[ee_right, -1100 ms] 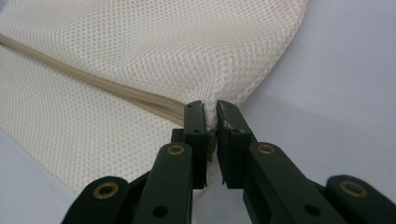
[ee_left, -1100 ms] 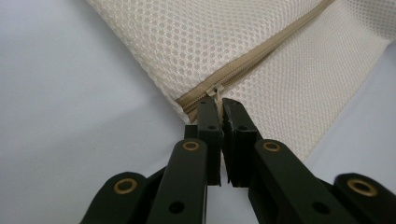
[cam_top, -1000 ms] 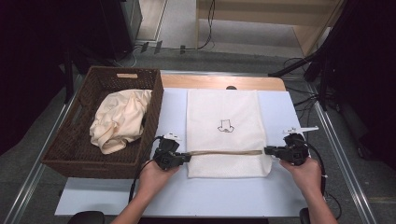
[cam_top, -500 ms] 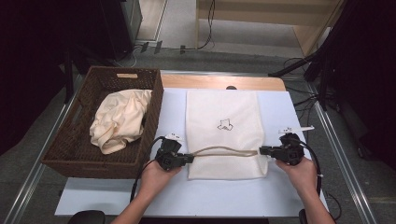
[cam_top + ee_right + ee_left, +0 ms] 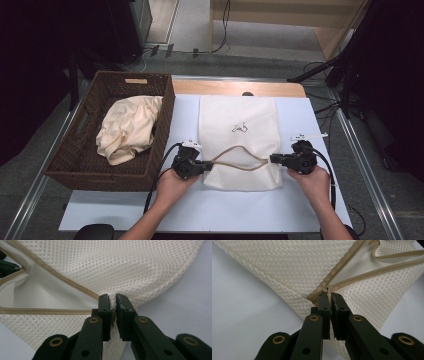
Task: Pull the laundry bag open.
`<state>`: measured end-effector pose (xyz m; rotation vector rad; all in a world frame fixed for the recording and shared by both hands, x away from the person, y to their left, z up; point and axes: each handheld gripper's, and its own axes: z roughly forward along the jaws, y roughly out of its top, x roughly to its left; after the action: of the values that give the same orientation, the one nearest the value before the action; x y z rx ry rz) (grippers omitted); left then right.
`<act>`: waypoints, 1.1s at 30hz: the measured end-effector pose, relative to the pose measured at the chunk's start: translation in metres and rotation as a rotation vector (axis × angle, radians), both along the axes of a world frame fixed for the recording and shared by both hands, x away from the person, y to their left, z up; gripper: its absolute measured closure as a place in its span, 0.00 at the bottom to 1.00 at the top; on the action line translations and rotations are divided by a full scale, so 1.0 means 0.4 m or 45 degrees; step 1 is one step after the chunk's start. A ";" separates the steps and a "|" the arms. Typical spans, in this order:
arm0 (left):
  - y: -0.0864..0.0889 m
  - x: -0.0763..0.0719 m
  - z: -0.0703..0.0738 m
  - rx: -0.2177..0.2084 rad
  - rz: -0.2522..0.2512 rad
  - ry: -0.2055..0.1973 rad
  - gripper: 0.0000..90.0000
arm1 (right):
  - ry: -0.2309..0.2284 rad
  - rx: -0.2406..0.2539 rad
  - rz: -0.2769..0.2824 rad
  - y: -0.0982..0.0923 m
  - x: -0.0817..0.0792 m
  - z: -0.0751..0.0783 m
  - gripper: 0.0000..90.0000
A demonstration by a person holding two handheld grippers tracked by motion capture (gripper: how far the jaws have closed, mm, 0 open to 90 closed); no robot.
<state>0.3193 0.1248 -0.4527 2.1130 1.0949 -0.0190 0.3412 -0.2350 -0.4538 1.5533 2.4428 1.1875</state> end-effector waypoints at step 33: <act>0.016 -0.025 0.057 -0.056 -0.073 -0.061 0.38 | -0.196 -0.008 0.034 0.011 -0.008 0.028 0.47</act>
<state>0.3092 0.1313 -0.4298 2.0942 0.9968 -0.0197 0.3381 -0.2304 -0.4427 1.3755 2.3738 1.2513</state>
